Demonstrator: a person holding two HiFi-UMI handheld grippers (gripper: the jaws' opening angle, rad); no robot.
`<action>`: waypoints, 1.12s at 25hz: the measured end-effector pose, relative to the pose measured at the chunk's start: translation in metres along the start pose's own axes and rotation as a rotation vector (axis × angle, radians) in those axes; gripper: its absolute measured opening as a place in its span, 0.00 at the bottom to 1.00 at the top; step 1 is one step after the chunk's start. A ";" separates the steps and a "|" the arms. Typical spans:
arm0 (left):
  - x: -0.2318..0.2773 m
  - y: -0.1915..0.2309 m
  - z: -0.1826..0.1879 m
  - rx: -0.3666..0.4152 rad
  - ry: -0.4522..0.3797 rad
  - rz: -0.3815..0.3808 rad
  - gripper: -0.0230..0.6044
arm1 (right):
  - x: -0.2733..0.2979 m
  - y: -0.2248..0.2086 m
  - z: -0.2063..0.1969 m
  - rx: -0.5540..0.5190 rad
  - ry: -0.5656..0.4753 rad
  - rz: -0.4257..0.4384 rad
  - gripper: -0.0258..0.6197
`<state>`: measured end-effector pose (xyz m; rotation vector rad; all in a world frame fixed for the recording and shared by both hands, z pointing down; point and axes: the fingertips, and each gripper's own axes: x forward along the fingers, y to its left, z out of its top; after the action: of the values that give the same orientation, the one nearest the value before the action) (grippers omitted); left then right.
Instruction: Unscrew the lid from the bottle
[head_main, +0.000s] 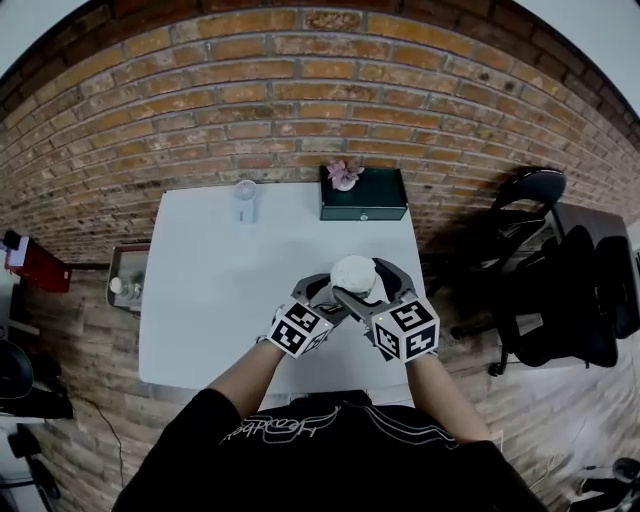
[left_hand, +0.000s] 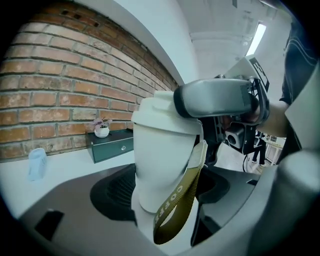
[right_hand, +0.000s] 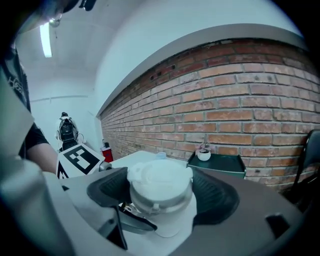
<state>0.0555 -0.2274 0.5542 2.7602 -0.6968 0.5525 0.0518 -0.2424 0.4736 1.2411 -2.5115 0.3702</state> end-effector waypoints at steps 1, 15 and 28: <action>0.000 0.000 0.000 0.002 0.003 0.000 0.58 | 0.000 -0.001 0.000 0.002 -0.001 -0.002 0.66; 0.000 -0.001 -0.002 0.010 0.024 0.020 0.58 | -0.002 0.002 -0.003 -0.114 0.042 0.249 0.64; -0.003 -0.002 -0.002 -0.041 0.030 0.109 0.58 | -0.006 0.006 -0.005 -0.295 0.160 0.654 0.61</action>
<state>0.0538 -0.2238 0.5545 2.6825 -0.8455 0.5932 0.0515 -0.2324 0.4752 0.2503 -2.6433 0.2153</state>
